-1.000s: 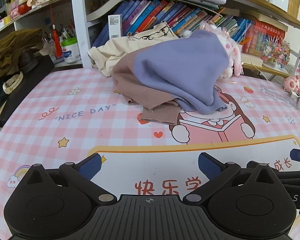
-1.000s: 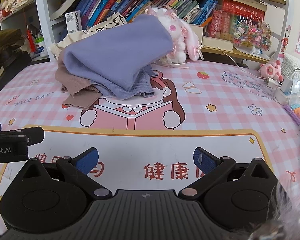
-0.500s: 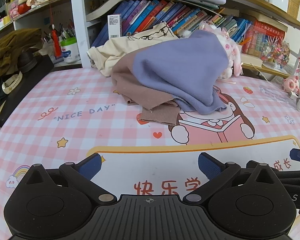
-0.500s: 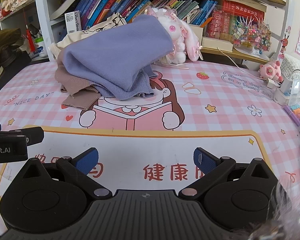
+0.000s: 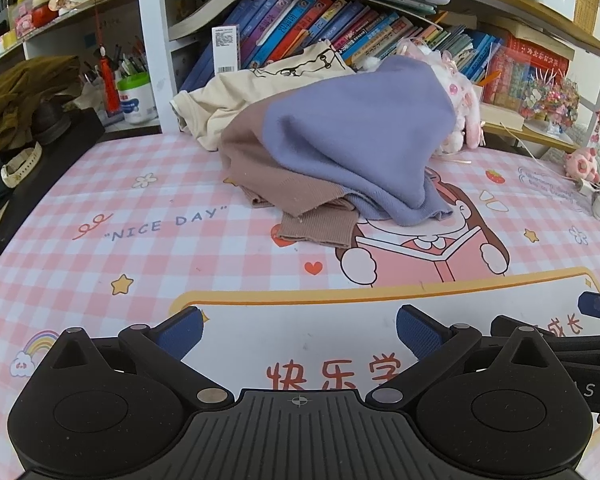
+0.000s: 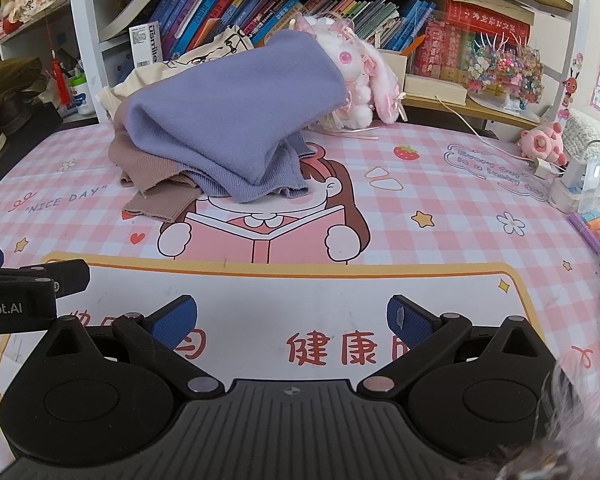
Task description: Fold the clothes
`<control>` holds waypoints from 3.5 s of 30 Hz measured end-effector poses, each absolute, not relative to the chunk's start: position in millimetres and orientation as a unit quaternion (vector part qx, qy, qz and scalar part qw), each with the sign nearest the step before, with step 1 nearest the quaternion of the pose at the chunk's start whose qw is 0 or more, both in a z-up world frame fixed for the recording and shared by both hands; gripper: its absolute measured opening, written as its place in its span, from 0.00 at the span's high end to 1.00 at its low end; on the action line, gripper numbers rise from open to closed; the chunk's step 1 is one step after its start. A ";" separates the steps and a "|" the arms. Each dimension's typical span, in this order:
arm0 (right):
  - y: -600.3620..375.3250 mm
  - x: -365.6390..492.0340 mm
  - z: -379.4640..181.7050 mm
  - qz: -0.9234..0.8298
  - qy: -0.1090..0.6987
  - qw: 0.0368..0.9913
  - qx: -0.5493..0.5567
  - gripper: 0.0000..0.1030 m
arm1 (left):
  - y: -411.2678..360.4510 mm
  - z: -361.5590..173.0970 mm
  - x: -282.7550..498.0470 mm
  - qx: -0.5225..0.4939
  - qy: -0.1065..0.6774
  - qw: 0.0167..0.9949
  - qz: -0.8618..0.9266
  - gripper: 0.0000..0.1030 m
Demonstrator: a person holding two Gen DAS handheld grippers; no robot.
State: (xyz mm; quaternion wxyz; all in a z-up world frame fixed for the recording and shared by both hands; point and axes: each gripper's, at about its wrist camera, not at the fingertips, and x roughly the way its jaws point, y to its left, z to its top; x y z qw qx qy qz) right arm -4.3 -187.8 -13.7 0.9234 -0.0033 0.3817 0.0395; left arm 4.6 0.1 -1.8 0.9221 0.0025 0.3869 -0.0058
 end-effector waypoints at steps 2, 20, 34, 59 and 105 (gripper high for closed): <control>-187.1 -3.7 -13.7 0.040 0.382 0.923 -0.004 0.00 | 0.2 -1.7 4.8 0.002 0.387 0.922 -0.005 0.00; -187.1 -1.5 -15.1 0.041 0.382 0.923 -0.004 0.00 | 1.4 -2.7 7.6 0.002 0.389 0.921 -0.006 0.00; -187.0 0.3 -16.2 0.042 0.383 0.923 -0.004 0.00 | 1.4 -2.8 8.1 -0.003 0.389 0.921 -0.011 0.00; -181.7 3.1 -17.6 0.042 0.386 0.922 -0.004 0.00 | 6.2 -3.8 11.1 -0.001 0.394 0.919 -0.021 0.00; -201.4 41.6 -18.1 -0.001 0.369 0.927 0.068 0.07 | 1.2 -14.3 49.4 0.048 0.347 0.933 -0.087 0.01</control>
